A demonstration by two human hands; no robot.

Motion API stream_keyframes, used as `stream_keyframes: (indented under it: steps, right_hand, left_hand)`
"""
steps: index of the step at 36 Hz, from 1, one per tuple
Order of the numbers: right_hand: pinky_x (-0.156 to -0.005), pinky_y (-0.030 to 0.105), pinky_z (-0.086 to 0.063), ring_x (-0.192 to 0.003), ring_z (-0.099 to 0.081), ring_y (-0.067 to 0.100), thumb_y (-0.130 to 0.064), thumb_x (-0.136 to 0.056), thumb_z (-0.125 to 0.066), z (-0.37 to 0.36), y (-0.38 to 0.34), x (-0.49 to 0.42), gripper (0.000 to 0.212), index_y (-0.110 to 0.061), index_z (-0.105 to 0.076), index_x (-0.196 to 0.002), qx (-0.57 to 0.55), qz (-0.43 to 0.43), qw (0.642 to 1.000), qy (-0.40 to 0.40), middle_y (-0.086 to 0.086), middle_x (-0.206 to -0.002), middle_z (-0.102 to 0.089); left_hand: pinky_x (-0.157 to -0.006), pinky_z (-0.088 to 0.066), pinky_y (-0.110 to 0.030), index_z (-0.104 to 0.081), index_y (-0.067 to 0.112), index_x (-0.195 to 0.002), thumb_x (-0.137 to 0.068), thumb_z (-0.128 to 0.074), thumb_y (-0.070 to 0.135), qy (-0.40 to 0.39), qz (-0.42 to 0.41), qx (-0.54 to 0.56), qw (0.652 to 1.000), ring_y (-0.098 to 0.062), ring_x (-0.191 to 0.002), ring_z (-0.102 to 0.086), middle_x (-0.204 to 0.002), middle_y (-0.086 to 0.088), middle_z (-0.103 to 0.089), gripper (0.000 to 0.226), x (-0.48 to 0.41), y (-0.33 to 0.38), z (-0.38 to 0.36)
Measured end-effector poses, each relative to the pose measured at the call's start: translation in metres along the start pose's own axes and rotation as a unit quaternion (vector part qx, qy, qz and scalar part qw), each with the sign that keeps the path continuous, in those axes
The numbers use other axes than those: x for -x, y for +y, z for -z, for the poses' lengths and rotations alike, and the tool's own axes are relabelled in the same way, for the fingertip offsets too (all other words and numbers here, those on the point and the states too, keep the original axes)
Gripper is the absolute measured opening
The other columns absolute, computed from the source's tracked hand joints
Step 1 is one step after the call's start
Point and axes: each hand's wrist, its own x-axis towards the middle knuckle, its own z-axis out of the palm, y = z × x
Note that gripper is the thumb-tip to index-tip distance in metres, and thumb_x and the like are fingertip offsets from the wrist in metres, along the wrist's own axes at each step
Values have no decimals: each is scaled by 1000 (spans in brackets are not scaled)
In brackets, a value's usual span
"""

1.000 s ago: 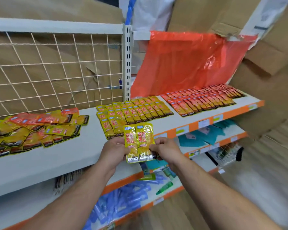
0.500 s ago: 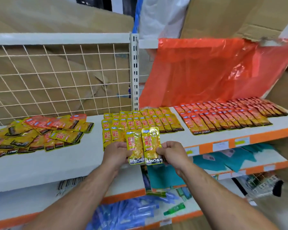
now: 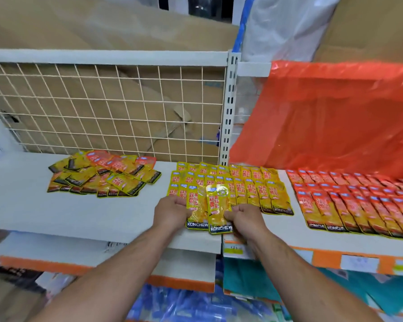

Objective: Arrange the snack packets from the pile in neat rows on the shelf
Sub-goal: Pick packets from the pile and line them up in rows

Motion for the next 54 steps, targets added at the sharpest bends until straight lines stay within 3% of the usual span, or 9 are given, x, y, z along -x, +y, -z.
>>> stream_keyframes:
  steps: [6,10,16,21,32,38,43,48,54]
  right_hand:
    - [-54,25,-29,-60,-39,17,-15,-86,-72,-2,3,-14,26,-13,-50,-71,27,7,1000,-6,8,-68,-43]
    - [-53,25,-30,-55,-40,18,-17,-85,-72,-4,8,-21,40,-19,-44,-57,42,-6,999,1,3,-58,-43]
    - [-51,23,-30,-49,-38,17,-15,-80,-73,-7,9,-26,48,-21,-36,-51,44,-19,999,15,1,-53,-36]
    - [-57,37,-41,-57,-46,19,-21,-75,-74,-6,8,-24,39,-22,-45,-48,37,-41,998,31,3,-57,-45]
    - [-50,28,-50,-53,-51,20,-12,-84,-72,-7,8,-25,32,-16,-48,-64,23,-41,998,45,6,-65,-47]
    - [-49,27,-53,-65,-55,23,-8,-84,-73,-8,1,-20,20,-9,-54,-76,6,-55,998,43,9,-74,-52]
    - [-46,28,-49,-56,-50,22,-7,-82,-73,-18,-8,-22,38,-16,-43,-61,23,-55,996,65,7,-65,-45]
    - [-52,36,-46,-43,-47,22,-13,-78,-73,-32,-21,-25,43,-17,-43,-48,98,-38,989,108,4,-46,-44]
    - [-46,23,-29,-55,-48,23,-27,-78,-65,-38,-31,-21,32,-14,-47,-54,286,-35,949,131,0,-54,-48]
  left_hand:
    - [-72,-42,-22,-65,16,-83,-74,-78,6,0,-29,-76,997,-20,-89,-61,-91,-1,-65,19,-22,10,-5]
    - [-56,-40,-23,-64,7,-77,-73,-71,2,10,-67,-149,987,-21,-76,-59,-75,0,-61,9,-30,5,-11]
    - [-65,-41,-26,-63,12,-80,-74,-68,6,8,-114,-208,971,-23,-79,-56,-77,2,-59,10,-37,4,-18]
    - [-67,-45,-29,-59,12,-83,-74,-64,4,-4,-131,-229,965,-26,-81,-57,-81,-2,-60,13,-41,1,-20]
    - [-67,-49,-33,-56,13,-92,-81,-61,15,-18,-169,-279,945,-24,-76,-53,-85,-1,-61,13,-40,-1,-15]
    - [-69,-42,-31,-57,20,-104,-87,-57,29,2,-222,-314,923,-25,-91,-58,-104,1,-56,19,-37,-5,-2]
    - [-79,-45,-37,-62,18,-114,-85,-59,30,30,-306,-338,890,-27,-101,-54,-108,-4,-61,31,-42,-16,8]
    - [-80,-44,-39,-68,25,-113,-83,-61,36,50,-348,-356,866,-27,-101,-56,-108,2,-66,33,-43,-24,20]
    - [-86,-46,-41,-69,24,-115,-82,-60,40,33,-343,-349,872,-28,-105,-57,-111,3,-68,38,-44,-31,34]
